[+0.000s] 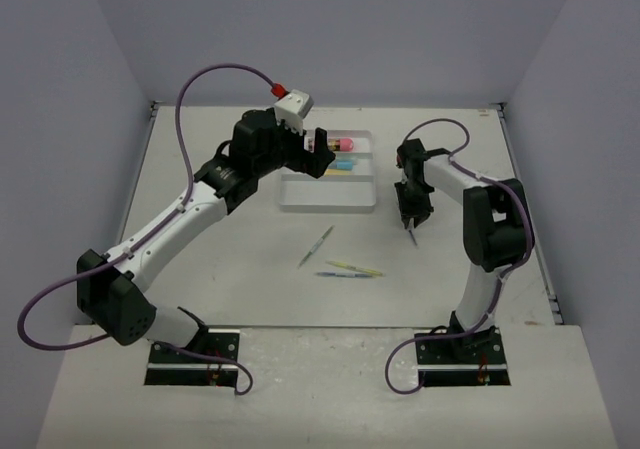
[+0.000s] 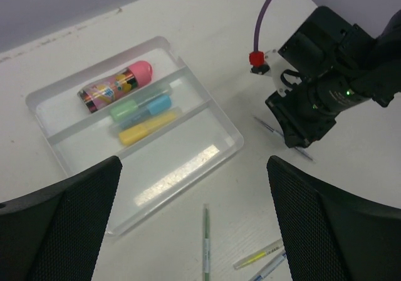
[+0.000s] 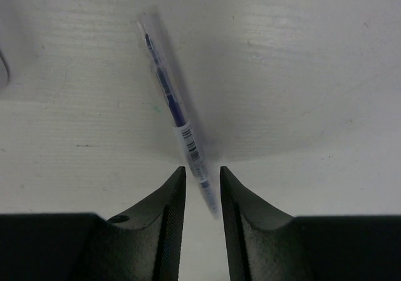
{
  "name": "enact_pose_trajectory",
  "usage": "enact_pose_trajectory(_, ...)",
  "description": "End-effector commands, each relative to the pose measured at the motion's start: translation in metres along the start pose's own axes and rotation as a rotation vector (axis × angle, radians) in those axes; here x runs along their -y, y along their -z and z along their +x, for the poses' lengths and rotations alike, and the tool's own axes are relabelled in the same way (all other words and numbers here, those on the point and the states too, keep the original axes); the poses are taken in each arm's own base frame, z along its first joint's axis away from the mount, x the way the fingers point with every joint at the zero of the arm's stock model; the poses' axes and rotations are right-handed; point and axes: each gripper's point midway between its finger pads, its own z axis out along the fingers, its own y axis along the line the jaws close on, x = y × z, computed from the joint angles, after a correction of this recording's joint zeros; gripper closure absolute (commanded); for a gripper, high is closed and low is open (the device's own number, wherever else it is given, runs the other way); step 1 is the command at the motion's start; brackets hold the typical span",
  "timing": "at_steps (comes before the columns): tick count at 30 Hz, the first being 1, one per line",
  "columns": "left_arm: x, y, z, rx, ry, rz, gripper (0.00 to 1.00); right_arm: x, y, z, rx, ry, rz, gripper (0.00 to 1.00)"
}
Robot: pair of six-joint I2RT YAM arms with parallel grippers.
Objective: Sort the stationery into containers
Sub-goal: Pick up the pen from the center of the board.
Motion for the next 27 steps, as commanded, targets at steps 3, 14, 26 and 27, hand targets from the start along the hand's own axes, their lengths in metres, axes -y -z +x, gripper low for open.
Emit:
enact_pose_trajectory(3,0.014,0.023,-0.014,0.075,0.075,0.057,0.0,-0.009,0.003,-0.012,-0.065,0.044,-0.091,0.76)
enact_pose_trajectory(14,0.005,0.063,-0.029,0.135,0.031,-0.013,0.0,-0.009,0.002,-0.019,-0.113,0.039,-0.142,0.93)
enact_pose_trajectory(26,-0.004,0.091,-0.028,0.156,0.012,-0.071,0.0,-0.013,0.074,-0.055,0.261,-0.002,-0.122,1.0)
enact_pose_trajectory(27,-0.004,0.094,-0.027,0.16,0.012,-0.073,0.0,-0.022,0.094,-0.062,0.342,0.033,-0.145,1.0)
